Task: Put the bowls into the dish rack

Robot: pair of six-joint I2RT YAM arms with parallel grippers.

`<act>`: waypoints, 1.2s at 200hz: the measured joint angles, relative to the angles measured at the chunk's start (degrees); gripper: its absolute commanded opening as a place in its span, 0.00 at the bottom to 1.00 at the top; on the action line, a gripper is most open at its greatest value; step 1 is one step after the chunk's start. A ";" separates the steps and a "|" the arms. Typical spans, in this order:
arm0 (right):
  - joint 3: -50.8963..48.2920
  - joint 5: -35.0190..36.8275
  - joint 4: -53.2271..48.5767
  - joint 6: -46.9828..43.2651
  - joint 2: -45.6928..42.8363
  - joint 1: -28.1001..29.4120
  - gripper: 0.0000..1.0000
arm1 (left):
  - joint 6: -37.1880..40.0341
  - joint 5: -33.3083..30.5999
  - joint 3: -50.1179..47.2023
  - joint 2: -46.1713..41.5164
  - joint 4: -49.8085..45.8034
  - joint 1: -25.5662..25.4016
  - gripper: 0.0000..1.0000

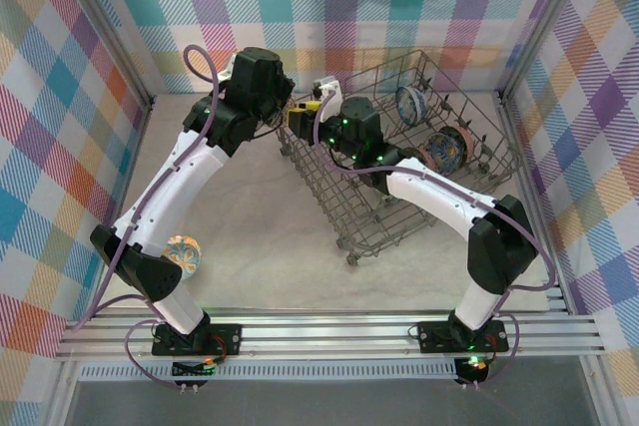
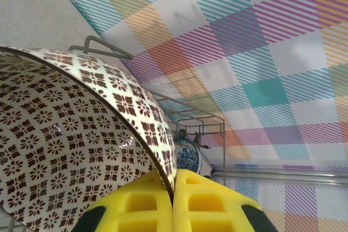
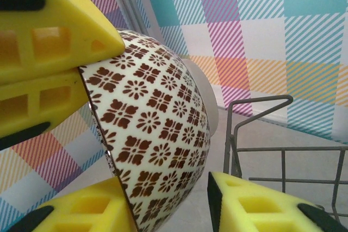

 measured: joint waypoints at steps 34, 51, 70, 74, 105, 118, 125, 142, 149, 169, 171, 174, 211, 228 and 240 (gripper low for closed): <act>0.48 3.78 -0.26 -0.02 0.74 1.05 0.31 | -0.39 0.04 0.00 0.61 0.07 0.00 0.00; 0.48 5.70 -0.39 -0.17 0.90 1.49 0.27 | -0.59 0.04 0.00 0.92 0.09 0.00 0.00; 0.48 7.93 -0.28 -0.66 0.96 2.08 0.22 | -0.90 0.04 0.00 1.01 0.26 0.00 0.00; 0.48 8.39 -0.22 -0.81 0.96 2.19 0.22 | -1.01 0.04 0.00 1.01 0.31 0.00 0.00; 0.39 11.67 0.87 -2.01 0.98 2.73 0.16 | -1.66 0.50 0.00 1.03 1.22 -0.02 0.03; 0.11 12.55 1.66 -2.38 1.01 2.80 0.15 | -1.75 1.09 0.00 1.03 1.57 -0.02 0.05; -0.11 12.96 2.21 -2.69 0.98 2.84 0.13 | -1.70 1.40 0.00 1.03 1.81 -0.02 0.07; -0.83 13.99 3.67 -3.41 0.98 2.89 0.09 | -1.49 2.14 0.00 1.25 2.32 -0.02 0.11; -1.16 14.43 4.13 -3.50 0.98 2.89 0.08 | -1.36 2.54 0.00 1.36 2.40 -0.02 0.12; -2.08 15.52 5.27 -3.96 0.98 2.86 0.06 | -0.96 4.00 0.00 1.79 2.43 -0.04 0.15; -2.14 15.63 5.31 -4.07 0.98 2.84 0.06 | -0.98 4.09 0.00 1.81 2.45 -0.04 0.16; -2.21 15.74 5.35 -4.15 0.98 2.82 0.05 | -0.90 4.39 0.00 1.88 2.43 -0.07 0.16; -3.26 17.29 5.84 -5.44 0.48 2.40 0.02 | -0.13 6.21 0.00 2.19 2.64 -0.33 0.21; -3.58 17.84 6.12 -6.21 0.24 2.43 0.02 | 0.15 6.60 0.00 2.21 2.82 -0.35 0.25; -3.69 18.08 6.14 -6.56 0.13 2.43 0.02 | 0.37 6.80 0.02 2.25 3.10 -0.42 0.30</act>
